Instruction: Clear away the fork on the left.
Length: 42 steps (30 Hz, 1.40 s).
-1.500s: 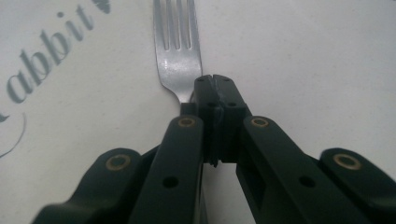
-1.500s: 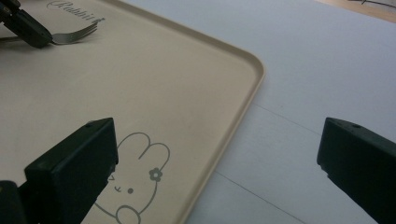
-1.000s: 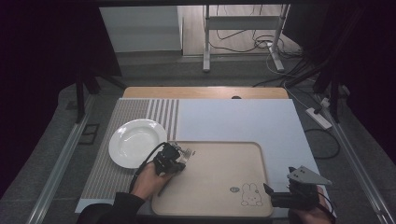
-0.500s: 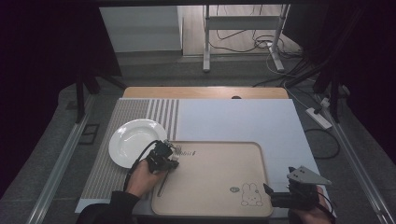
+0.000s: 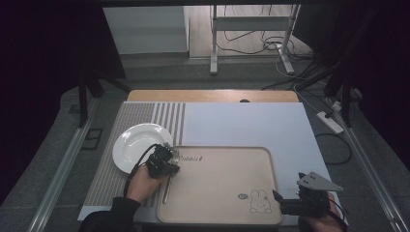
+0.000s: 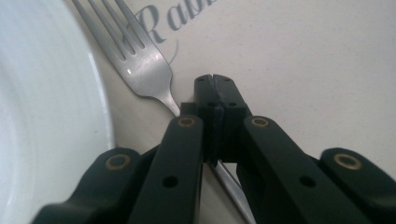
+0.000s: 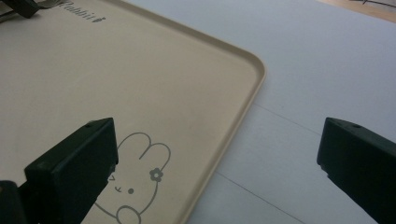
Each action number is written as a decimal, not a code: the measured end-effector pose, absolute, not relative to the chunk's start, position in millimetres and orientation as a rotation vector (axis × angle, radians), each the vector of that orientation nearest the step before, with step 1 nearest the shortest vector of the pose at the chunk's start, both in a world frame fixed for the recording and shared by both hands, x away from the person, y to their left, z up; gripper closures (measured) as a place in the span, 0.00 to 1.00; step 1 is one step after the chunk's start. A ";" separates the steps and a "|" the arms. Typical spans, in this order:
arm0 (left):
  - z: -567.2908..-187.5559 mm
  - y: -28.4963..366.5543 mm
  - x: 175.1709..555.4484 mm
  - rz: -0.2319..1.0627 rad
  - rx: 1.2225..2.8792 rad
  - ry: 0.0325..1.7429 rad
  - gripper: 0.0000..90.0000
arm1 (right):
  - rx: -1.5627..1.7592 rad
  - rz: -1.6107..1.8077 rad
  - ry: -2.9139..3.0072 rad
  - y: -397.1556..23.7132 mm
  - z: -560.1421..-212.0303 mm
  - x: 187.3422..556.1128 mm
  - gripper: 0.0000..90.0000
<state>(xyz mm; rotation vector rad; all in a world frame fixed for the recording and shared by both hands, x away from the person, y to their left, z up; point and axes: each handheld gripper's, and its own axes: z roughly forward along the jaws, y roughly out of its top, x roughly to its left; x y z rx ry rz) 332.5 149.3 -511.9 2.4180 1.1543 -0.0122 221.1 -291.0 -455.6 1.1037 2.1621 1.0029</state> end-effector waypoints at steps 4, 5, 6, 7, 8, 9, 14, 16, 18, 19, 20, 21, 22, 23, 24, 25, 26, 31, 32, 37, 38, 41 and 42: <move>-511.3 147.9 331.7 -0.004 2.419 1.147 0.94 | 1.104 1.003 2.162 -290.8 -455.6 220.8 0.00; -511.3 147.3 331.4 -0.001 2.419 1.145 0.92 | 1.104 1.004 2.162 -290.8 -455.5 220.8 0.00; -511.0 146.4 330.9 0.011 2.420 1.139 0.89 | 1.103 1.004 2.162 -290.9 -455.6 221.0 0.00; -511.0 146.4 330.9 0.011 2.420 1.139 0.88 | 1.103 1.004 2.162 -290.9 -455.6 221.0 0.00; -510.4 146.2 330.8 0.013 2.419 1.134 0.88 | 1.103 1.004 2.163 -290.9 -455.6 220.9 0.00; -510.0 146.2 330.7 0.013 2.417 1.130 0.86 | 1.103 1.005 2.163 -290.8 -455.6 220.8 0.00; -504.3 144.1 327.7 0.038 2.407 1.081 0.80 | 1.103 1.002 2.163 -290.8 -455.7 220.8 0.00; -502.1 142.8 325.7 0.057 2.403 1.061 0.75 | 1.102 0.999 2.166 -290.7 -455.7 220.9 0.00; -499.9 141.6 323.3 0.080 2.396 1.032 0.68 | 1.101 0.998 2.167 -290.7 -455.7 220.8 0.00; -499.9 141.6 323.3 0.080 2.396 1.032 0.65 | 1.100 0.998 2.167 -290.6 -455.7 220.8 0.00; -499.3 141.5 322.7 0.086 2.396 1.025 0.65 | 1.100 0.998 2.167 -290.6 -455.7 220.8 0.00; -498.8 141.7 321.8 0.096 2.391 1.015 0.63 | 1.100 0.997 2.168 -290.6 -455.7 220.9 0.00; -498.4 142.0 321.0 0.107 2.386 1.009 0.60 | 1.099 0.998 2.168 -290.6 -455.7 220.9 0.00; -498.0 142.3 320.3 0.112 2.381 1.008 0.57 | 1.098 0.997 2.170 -290.5 -455.7 220.9 0.00; -497.6 143.2 320.0 0.114 2.380 1.001 0.55 | 1.097 0.997 2.171 -290.4 -455.7 220.9 0.00; -497.3 144.2 319.8 0.119 2.372 0.993 0.52 | 1.096 0.997 2.171 -290.3 -455.7 220.8 0.00; -497.0 144.9 319.2 0.118 2.358 0.997 0.49 | 1.093 0.996 2.172 -290.3 -455.7 220.8 0.00; -494.8 151.4 318.7 0.113 2.308 1.003 0.35 | 1.094 0.991 2.173 -290.1 -455.7 220.7 0.00; -494.8 153.1 318.6 0.116 2.291 0.994 0.32 | 1.095 0.992 2.170 -289.9 -455.9 220.8 0.00; -493.9 159.3 319.0 0.125 2.239 0.982 0.23 | 1.094 0.991 2.171 -289.7 -456.0 220.8 0.00; -493.7 160.7 318.9 0.126 2.230 0.971 0.22 | 1.095 0.990 2.171 -289.6 -456.0 220.8 0.00; -491.7 161.8 318.3 0.138 2.221 0.959 0.20 | 1.094 0.990 2.172 -289.6 -456.0 220.8 0.00; -490.5 161.9 318.3 0.138 2.221 0.963 0.19 | 1.094 0.989 2.172 -289.5 -456.1 220.8 0.00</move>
